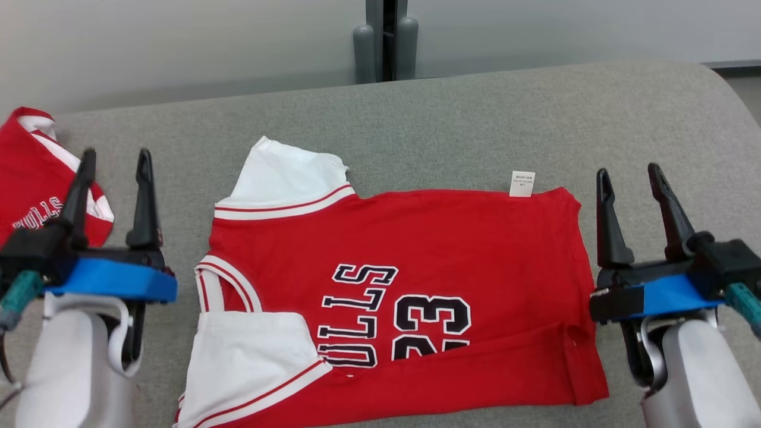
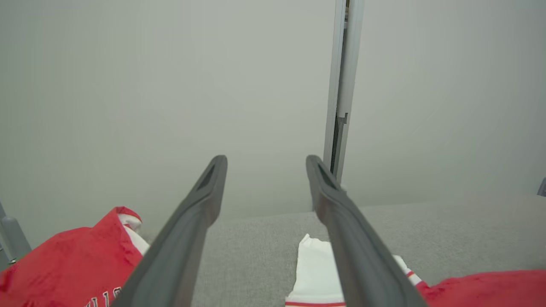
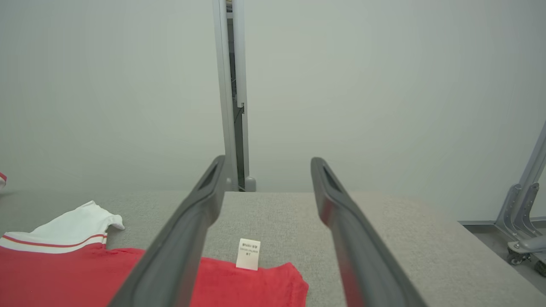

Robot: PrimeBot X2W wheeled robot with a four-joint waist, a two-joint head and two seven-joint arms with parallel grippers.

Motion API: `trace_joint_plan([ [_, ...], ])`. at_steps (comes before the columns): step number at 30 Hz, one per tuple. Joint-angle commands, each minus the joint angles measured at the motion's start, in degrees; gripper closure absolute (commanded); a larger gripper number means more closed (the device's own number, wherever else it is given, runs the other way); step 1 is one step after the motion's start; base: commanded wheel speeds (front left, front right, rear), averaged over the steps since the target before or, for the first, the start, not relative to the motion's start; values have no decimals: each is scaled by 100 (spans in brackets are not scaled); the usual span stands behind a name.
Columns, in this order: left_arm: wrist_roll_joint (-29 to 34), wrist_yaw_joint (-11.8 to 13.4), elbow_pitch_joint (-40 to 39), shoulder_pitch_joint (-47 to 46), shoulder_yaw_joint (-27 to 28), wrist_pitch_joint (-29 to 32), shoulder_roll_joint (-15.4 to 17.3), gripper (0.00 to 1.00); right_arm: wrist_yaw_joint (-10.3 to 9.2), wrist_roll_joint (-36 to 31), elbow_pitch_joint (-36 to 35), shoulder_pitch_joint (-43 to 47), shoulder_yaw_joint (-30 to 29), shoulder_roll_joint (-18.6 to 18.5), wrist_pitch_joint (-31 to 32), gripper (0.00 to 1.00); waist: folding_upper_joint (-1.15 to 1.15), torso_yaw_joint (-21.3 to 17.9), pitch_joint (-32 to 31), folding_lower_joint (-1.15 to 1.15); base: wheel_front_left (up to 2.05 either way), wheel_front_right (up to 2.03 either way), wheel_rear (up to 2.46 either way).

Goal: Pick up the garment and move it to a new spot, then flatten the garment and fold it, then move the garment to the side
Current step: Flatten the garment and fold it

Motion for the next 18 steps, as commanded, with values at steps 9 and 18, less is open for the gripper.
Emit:
trace_joint_plan([
  [9,-431,-29,1109,-2180,-974,313,925,0,-4,-47,622,-1378,117,-139,-27,0,0,-446,1094,0,0,0,0],
  [18,-1115,-23,2062,-3514,-2072,963,1553,0,-4,-47,812,-1857,296,24,-27,0,0,-761,1806,0,0,0,0],
])
